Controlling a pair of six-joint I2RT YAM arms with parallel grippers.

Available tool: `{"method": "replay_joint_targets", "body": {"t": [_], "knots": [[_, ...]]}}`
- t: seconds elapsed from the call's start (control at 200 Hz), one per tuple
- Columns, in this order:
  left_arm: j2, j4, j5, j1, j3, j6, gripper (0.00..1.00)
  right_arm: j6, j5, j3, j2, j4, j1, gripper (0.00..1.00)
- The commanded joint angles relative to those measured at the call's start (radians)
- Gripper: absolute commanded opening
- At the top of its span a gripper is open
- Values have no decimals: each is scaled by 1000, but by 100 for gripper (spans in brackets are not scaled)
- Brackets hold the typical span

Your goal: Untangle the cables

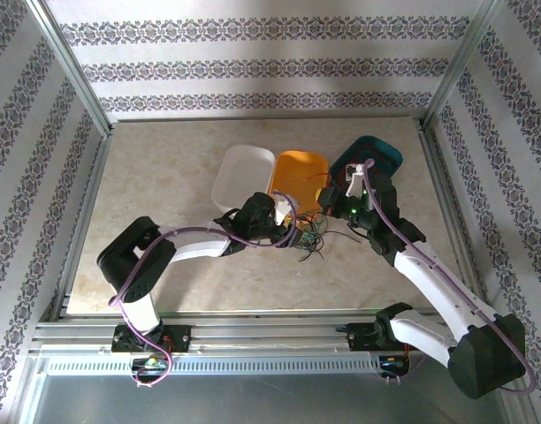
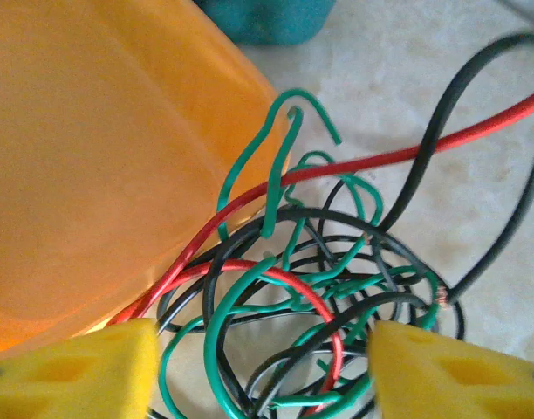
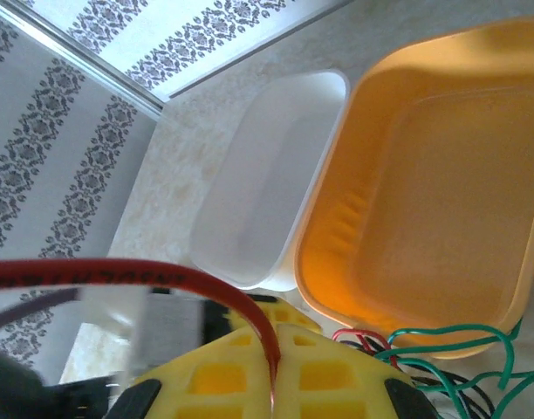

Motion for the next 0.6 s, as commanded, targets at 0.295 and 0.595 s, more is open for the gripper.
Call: {"method": "replay_joint_targets", "body": {"t": [0.295,0.595], "knots": [[64,62,-57,2,2,-47,5,-11,164,119,-136,-55,-41,0],[86,49,-95,3,-16,-67,0,-111,384,249,-198,-114,-48,0]]}}
